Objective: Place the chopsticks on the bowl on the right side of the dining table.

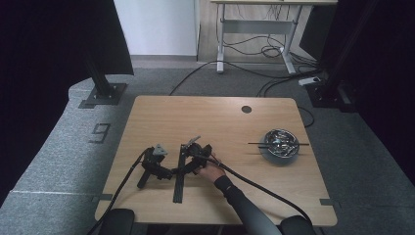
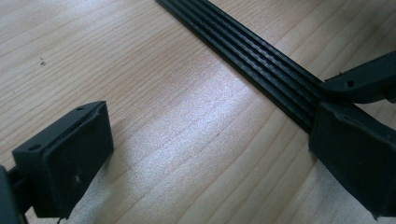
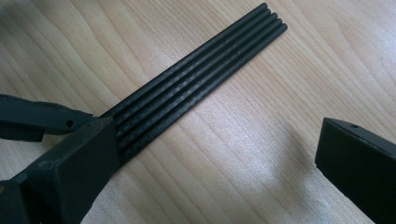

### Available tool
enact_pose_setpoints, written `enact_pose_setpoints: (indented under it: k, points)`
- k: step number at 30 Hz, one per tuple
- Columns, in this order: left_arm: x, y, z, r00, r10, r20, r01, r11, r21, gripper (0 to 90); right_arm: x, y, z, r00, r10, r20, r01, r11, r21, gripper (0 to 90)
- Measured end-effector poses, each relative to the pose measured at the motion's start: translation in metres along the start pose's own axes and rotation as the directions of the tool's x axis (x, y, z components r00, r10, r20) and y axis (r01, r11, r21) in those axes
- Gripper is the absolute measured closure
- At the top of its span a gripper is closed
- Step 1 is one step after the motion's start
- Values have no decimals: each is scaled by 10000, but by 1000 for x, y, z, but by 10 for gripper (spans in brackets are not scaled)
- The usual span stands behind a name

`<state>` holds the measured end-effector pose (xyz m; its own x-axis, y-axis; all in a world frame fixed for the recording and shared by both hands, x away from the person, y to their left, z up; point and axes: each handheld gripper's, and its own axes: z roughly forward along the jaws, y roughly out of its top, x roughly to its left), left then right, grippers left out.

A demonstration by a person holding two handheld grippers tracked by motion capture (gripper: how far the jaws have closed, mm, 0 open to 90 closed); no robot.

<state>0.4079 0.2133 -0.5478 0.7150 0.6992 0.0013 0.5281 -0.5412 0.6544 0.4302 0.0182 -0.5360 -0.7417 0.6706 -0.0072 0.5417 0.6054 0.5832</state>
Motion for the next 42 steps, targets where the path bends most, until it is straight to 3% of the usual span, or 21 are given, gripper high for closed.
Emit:
enact_pose_setpoints:
  k: [9,16,27,42]
  points:
    - [0,0,0,10000,-4,0,4,10000,-3,0,1,0,2,9999,73,-152,-73,10000,-9,0]
    - [0,0,0,10000,-2,-7,2,10000,0,0,-2,-1,4,10000,-18,73,16,9998,197,0]
    - [0,0,0,10000,4,1,-4,10000,0,0,-7,-5,0,10000,-57,34,56,9991,417,0]
    - [0,0,0,10000,32,-8,-32,10000,21,0,-26,-22,-10,9999,125,-63,-123,9992,372,0]
